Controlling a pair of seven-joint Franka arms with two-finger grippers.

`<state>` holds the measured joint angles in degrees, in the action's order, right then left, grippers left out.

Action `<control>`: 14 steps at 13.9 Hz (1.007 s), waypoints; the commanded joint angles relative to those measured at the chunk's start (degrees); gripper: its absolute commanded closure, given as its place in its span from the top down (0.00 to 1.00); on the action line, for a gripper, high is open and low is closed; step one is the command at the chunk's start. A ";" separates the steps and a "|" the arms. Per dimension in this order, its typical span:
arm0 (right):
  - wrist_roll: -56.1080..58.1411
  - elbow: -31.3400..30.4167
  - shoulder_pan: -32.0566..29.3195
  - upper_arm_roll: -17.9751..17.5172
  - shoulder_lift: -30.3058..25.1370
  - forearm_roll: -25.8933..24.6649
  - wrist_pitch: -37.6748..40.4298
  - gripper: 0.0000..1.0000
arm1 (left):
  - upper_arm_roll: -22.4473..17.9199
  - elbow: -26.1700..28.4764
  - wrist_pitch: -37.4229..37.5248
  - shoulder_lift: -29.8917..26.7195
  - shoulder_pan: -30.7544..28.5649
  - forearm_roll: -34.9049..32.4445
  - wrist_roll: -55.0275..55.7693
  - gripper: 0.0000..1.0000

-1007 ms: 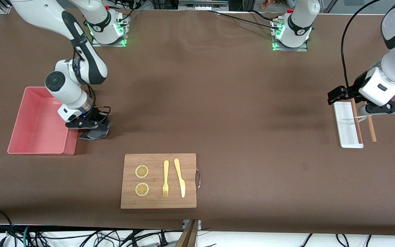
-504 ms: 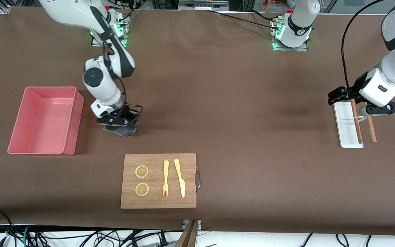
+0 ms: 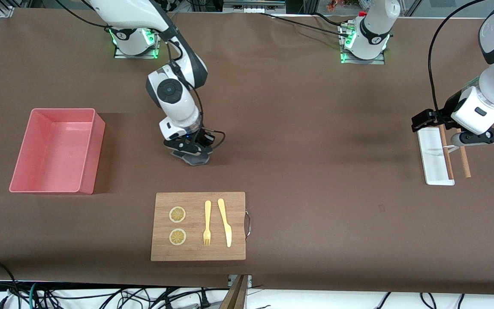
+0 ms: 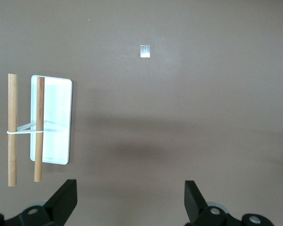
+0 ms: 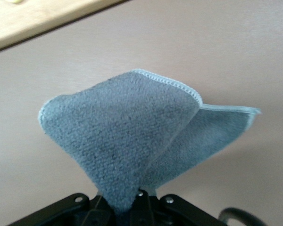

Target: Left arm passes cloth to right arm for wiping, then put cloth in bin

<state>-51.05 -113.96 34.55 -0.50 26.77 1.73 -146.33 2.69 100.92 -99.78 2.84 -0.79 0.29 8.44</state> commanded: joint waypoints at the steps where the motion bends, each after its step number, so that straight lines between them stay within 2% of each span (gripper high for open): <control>1: -0.98 3.66 -0.35 0.68 1.62 0.03 3.68 0.00 | 0.30 -0.55 0.20 0.23 -0.26 -0.38 -0.18 1.00; 4: 3.05 2.61 -2.64 0.68 2.76 0.11 3.68 0.00 | 0.30 -0.64 0.20 0.23 -0.26 -0.38 -0.27 1.00; 9: 12.09 -3.54 -7.47 1.55 2.06 0.11 -0.61 0.00 | 0.21 -0.73 0.20 0.06 -0.26 -0.38 -0.18 1.00; 14: 31.41 -8.20 -18.44 2.00 -1.19 0.03 -0.62 0.00 | 0.12 -0.99 0.55 -1.09 -0.87 -0.38 -0.18 1.00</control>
<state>-27.26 -118.26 20.89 2.13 28.61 1.73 -146.30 2.69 100.65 -99.78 2.53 -0.90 0.29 8.44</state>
